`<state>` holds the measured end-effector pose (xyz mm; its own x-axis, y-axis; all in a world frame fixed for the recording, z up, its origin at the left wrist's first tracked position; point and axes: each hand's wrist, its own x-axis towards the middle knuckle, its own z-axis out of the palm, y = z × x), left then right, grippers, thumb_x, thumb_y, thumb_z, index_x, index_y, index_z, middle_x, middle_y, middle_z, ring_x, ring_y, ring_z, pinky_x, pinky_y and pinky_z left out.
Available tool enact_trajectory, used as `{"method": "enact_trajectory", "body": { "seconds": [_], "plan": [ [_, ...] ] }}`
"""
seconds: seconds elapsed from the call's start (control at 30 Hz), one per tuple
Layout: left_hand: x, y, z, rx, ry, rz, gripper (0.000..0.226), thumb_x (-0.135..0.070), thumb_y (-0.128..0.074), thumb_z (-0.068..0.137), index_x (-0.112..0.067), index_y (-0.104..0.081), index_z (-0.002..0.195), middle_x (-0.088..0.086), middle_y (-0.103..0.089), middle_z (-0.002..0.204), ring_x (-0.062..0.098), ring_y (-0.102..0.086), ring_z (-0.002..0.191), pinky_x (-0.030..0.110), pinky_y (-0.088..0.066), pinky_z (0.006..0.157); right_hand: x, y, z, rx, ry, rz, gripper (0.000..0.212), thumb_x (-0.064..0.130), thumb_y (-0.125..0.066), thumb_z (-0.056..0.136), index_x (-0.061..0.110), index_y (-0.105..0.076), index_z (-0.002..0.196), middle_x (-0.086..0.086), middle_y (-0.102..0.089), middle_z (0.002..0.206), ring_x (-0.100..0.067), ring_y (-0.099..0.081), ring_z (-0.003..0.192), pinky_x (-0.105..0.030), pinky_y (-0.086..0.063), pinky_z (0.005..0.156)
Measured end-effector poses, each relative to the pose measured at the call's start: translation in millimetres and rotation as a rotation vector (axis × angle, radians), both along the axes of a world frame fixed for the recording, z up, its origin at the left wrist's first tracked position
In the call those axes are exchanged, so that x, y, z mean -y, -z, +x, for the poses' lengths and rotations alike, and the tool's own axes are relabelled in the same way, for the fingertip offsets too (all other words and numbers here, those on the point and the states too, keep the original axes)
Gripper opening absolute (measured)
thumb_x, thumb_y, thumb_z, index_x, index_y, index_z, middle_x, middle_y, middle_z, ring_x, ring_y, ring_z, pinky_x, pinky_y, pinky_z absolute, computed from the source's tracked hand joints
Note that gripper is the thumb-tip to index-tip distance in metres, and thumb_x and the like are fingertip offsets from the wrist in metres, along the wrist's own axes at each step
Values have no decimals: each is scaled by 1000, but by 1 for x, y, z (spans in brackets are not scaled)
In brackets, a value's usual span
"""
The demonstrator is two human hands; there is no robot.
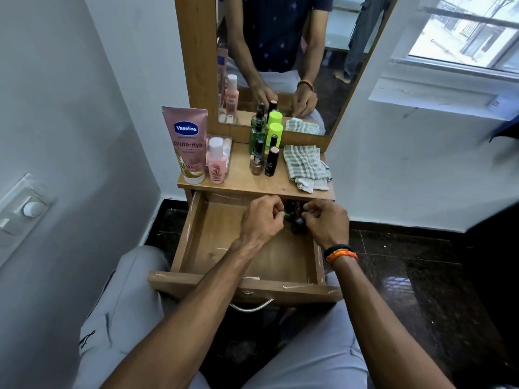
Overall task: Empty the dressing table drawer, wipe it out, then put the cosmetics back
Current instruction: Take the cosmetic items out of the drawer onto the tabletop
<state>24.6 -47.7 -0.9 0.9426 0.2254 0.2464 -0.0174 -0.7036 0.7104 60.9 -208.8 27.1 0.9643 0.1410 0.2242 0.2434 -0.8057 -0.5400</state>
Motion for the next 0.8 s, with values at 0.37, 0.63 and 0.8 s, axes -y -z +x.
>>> {"method": "enact_trajectory", "body": {
  "seconds": [0.37, 0.63, 0.8],
  "plan": [
    [12, 14, 17, -276, 168, 87, 44, -17, -66, 88, -24, -63, 131, 7, -63, 130, 26, -58, 120, 44, -53, 96, -4, 23, 3, -77, -36, -267, 33, 28, -69, 88, 13, -70, 118, -7, -55, 112, -25, -58, 97, -34, -50, 79],
    [14, 13, 25, -270, 172, 124, 33, -22, -68, 86, -28, -71, 118, 3, -67, 126, 27, -63, 115, 43, -55, 91, -7, 28, 4, -98, -25, -300, 28, 28, -68, 87, 15, -72, 113, -8, -55, 106, -27, -58, 96, -34, -48, 75],
    [16, 14, 23, -200, 162, 134, 28, -16, -69, 85, -15, -73, 112, 6, -69, 117, 26, -64, 107, 36, -55, 81, -6, 26, 3, -97, -29, -302, 25, 26, -67, 87, 14, -72, 108, -7, -56, 107, -26, -58, 96, -33, -47, 74]
  ]
}}
